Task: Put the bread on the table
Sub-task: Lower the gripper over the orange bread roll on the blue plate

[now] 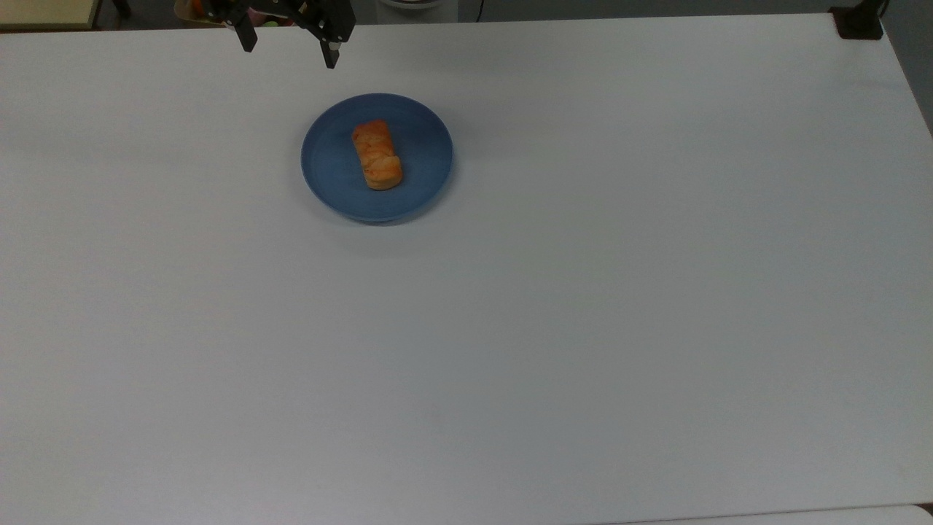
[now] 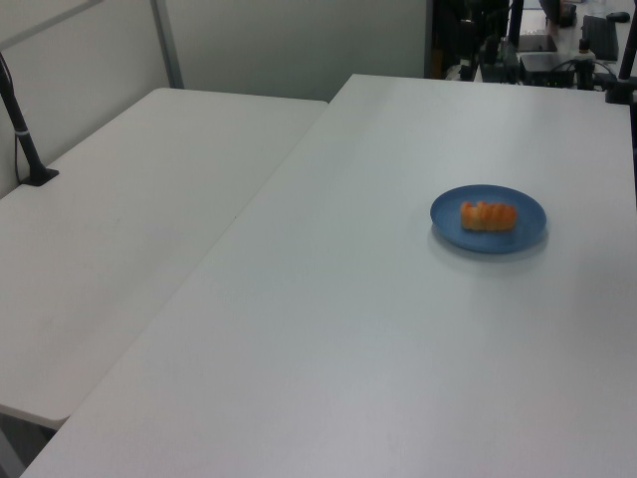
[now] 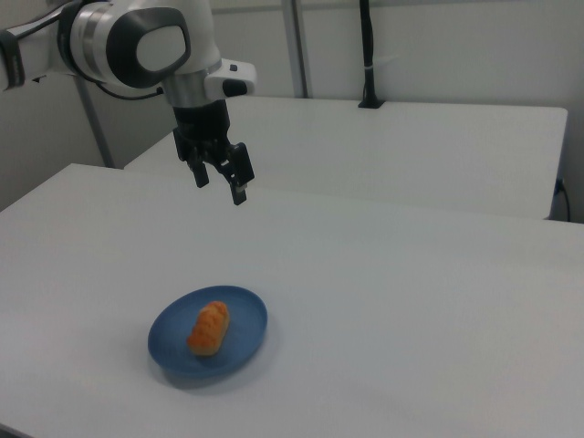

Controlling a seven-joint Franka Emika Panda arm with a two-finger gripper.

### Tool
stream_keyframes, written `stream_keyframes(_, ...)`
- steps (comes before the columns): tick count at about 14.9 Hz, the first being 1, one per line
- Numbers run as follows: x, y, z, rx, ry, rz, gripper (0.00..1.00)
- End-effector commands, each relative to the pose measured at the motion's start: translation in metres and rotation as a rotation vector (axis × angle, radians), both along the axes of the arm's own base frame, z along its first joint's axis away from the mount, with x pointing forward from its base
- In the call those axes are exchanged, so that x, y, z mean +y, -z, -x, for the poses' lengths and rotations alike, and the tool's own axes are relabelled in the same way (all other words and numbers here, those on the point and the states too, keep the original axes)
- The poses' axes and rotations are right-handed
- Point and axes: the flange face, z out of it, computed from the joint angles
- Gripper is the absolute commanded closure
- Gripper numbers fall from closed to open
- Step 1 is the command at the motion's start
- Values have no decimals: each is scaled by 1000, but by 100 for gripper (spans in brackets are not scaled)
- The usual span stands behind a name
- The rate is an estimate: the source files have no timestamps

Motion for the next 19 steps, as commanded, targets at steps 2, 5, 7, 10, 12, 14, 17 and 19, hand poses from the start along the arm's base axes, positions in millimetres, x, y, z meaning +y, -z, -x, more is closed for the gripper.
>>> stream_keyframes(2,8,1,1,9,-33,-4,0)
stream_keyframes(5,18,11,-4,-3,-47,-2,0)
stream_keyframes(7,27,27,-8,0,-63,-3,0)
stream_keyframes(10,44,64,-8,58,-94,-11,0)
stream_keyframes(12,55,97,-10,118,-114,-13,0)
stream_keyframes(14,63,138,-10,145,-132,4,0)
stream_keyframes(17,73,203,2,172,-181,59,0)
stream_keyframes(19,80,244,11,213,-216,85,0)
